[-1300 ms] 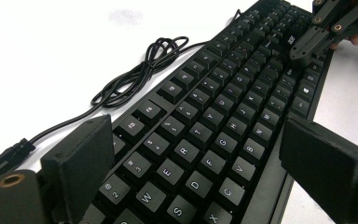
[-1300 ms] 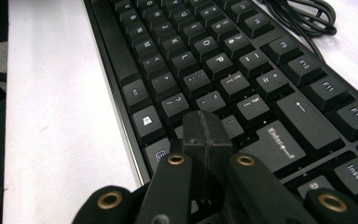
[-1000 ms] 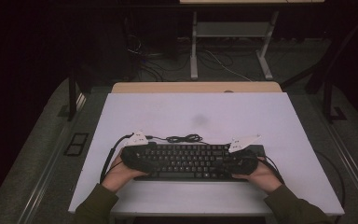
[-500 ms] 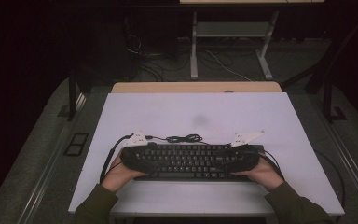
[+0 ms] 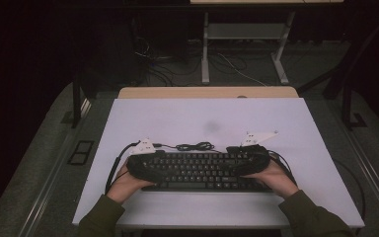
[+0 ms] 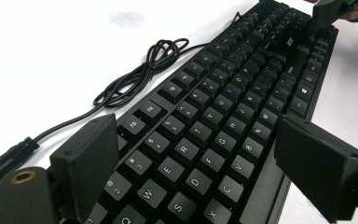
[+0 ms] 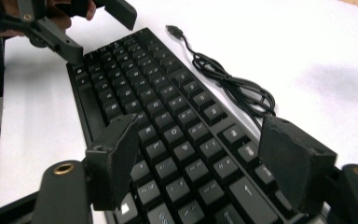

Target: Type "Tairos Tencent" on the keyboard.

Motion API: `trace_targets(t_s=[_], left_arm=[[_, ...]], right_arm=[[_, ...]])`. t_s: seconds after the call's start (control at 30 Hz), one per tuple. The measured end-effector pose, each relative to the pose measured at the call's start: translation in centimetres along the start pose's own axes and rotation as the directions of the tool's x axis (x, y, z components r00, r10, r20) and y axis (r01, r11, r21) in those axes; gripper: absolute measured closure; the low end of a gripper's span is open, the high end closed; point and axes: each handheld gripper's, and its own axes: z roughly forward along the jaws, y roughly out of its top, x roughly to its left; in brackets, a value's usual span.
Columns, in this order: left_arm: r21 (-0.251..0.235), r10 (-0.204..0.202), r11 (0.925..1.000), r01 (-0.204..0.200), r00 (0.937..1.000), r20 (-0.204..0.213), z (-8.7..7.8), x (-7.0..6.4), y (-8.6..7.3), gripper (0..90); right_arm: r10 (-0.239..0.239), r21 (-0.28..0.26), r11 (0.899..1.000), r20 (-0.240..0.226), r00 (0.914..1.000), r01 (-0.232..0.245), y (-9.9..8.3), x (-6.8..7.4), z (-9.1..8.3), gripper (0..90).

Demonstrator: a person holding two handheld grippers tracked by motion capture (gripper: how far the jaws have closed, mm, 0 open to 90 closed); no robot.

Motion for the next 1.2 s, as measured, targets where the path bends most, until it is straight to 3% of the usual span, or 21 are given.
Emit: trace_targets(t_s=[0.33, 0.63, 0.8, 1.03, 1.2], left_arm=[[-0.001, 0.001, 1.0000, -0.001, 1.0000, 0.000, 0.0, 0.0, 0.0, 13.4], [0.006, 0.006, 1.0000, -0.006, 1.0000, -0.007, -0.2, 0.2, -0.2, 18.7], [0.021, 0.011, 0.9997, -0.011, 0.9999, -0.008, -0.6, 0.6, -0.5, 33.8], [0.046, -0.003, 0.9989, 0.003, 1.0000, 0.004, -1.3, 1.3, -1.1, 68.1], [0.088, -0.002, 0.9961, 0.001, 1.0000, 0.006, -1.5, 1.6, -1.3, 87.0]], right_arm=[[-0.003, -0.016, 1.000, -0.006, 1.0000, 0.003, 1.5, 0.1, 1.3, 26.3], [-0.006, -0.017, 1.000, -0.009, 0.9999, 0.006, 1.5, 0.0, 1.6, 26.1], [-0.004, -0.016, 1.000, -0.009, 1.0000, 0.004, 1.5, -0.1, 1.6, 26.1], [-0.006, -0.015, 1.000, -0.009, 0.9999, 0.006, 1.4, 0.0, 1.8, 26.2], [-0.009, -0.011, 1.000, -0.013, 0.9999, 0.009, 1.4, 0.0, 1.8, 26.2]])
